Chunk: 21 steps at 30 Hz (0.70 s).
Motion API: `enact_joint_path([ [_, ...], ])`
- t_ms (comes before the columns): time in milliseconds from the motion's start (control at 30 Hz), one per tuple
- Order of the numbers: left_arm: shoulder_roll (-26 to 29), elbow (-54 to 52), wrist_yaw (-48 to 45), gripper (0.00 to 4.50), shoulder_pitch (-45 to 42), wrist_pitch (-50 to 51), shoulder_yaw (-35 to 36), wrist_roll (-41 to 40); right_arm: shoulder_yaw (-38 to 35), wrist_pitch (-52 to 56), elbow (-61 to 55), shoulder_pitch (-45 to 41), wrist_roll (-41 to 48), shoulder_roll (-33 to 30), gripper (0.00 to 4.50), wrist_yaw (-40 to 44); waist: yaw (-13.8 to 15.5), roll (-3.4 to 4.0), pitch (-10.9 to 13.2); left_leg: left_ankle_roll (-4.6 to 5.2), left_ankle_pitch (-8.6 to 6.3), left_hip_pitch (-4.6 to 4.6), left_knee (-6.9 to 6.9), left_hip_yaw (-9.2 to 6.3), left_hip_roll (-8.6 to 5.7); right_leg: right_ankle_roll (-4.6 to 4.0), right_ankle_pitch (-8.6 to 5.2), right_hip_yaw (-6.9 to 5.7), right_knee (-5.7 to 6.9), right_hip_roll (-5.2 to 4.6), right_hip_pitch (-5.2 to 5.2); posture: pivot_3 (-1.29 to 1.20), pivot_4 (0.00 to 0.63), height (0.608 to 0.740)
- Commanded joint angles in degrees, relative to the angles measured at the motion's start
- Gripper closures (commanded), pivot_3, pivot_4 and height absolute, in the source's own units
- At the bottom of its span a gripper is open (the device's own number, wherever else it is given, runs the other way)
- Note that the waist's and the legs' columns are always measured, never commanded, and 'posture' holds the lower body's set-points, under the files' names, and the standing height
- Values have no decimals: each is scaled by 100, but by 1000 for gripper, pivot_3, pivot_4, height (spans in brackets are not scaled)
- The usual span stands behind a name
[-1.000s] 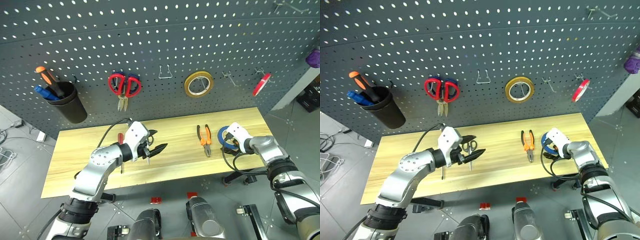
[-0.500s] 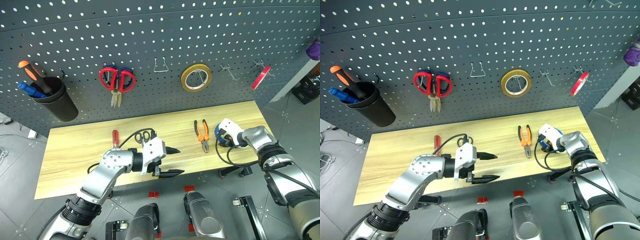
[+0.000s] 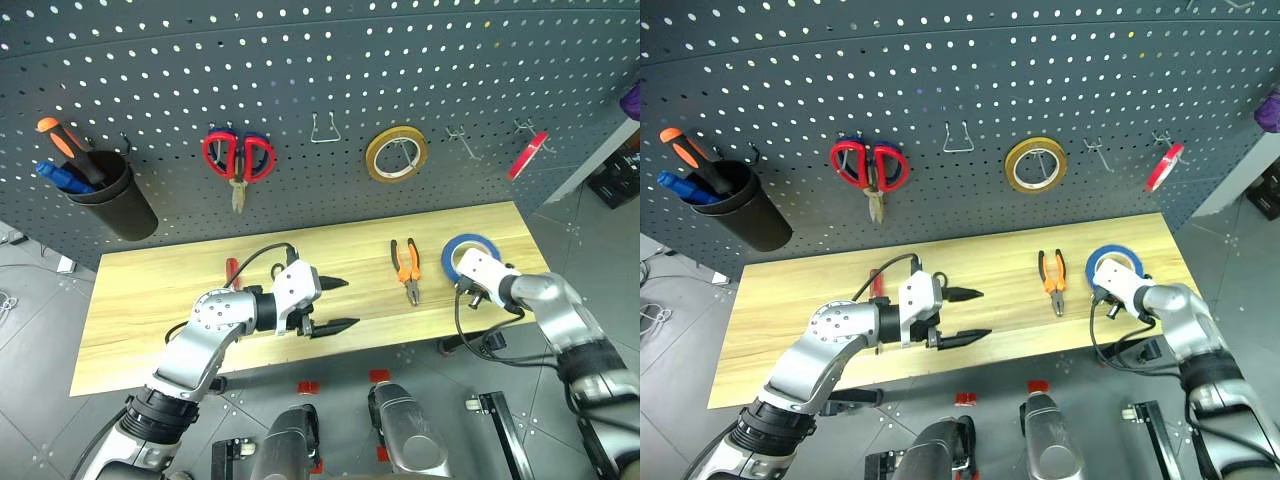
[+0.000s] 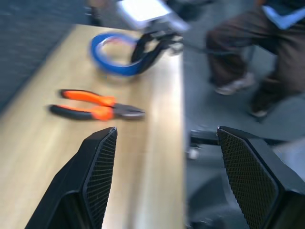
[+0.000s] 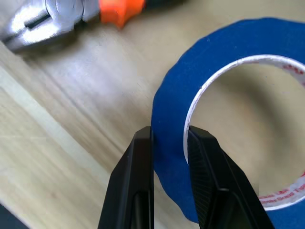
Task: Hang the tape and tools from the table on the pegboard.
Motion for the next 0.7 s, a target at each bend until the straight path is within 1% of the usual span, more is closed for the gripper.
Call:
enact_joint_path([
  [33,-202,-318,441,970,-143,245,339,-197,-535,-158,-2095,724,-65,260,3836,-878,-18,-1,0,-1,-1,-4,17,6,2,0,0,0,24,0,-10,-374,255,740],
  [100,-293,-443,634,970,-261,403,475,-286,-572,-304,-3102,1113,-193,540,3836,-1257,-21,-3,0,0,-2,-7,35,3,9,1,-1,-1,42,6,-12,-378,252,740],
  [133,-298,-515,690,970,-320,401,487,-243,-508,-503,-3391,1128,-336,642,3836,-1451,-27,-3,0,7,-8,-5,46,5,16,2,-1,0,54,13,-12,-378,250,740],
  [167,-295,-556,727,970,-359,390,486,-199,-458,-629,-3549,1120,-446,706,3836,-1576,-41,-2,0,9,-9,-4,50,5,15,2,-1,0,62,13,-12,-376,248,740],
  [233,-249,-527,843,970,-486,279,418,45,-338,-848,-3492,837,-558,839,3836,-1754,-47,-5,-2,10,-7,5,54,6,13,19,17,3,63,13,-6,-372,244,740],
  [367,-258,-438,881,970,-605,274,387,109,-357,-798,-2779,146,-309,1009,3836,-1787,-60,-7,-4,12,-2,21,59,6,7,21,26,4,58,13,11,-362,239,740],
  [433,-271,-416,903,970,-643,251,371,161,-314,-939,-2018,-368,-16,1007,3836,-1524,-60,-7,-3,-5,7,13,57,4,8,19,26,2,56,13,4,-359,239,740],
  [533,-295,-396,925,970,-669,214,379,192,-335,-1071,-1197,-825,131,1024,3836,-1510,-61,-7,-3,-6,9,5,57,10,4,18,27,8,52,10,-2,-354,239,740],
  [633,-405,-400,1084,970,-710,191,492,146,-439,-1147,-135,-1417,304,1016,3836,-1545,-74,-7,-3,-3,8,-2,58,10,5,18,27,9,52,10,-8,-344,239,740],
  [700,-414,-398,1118,970,-695,174,515,166,-437,-1284,242,-1622,392,1002,3836,-1507,-82,-7,-3,14,2,-2,60,17,3,17,28,15,54,9,-10,-330,239,740],
])
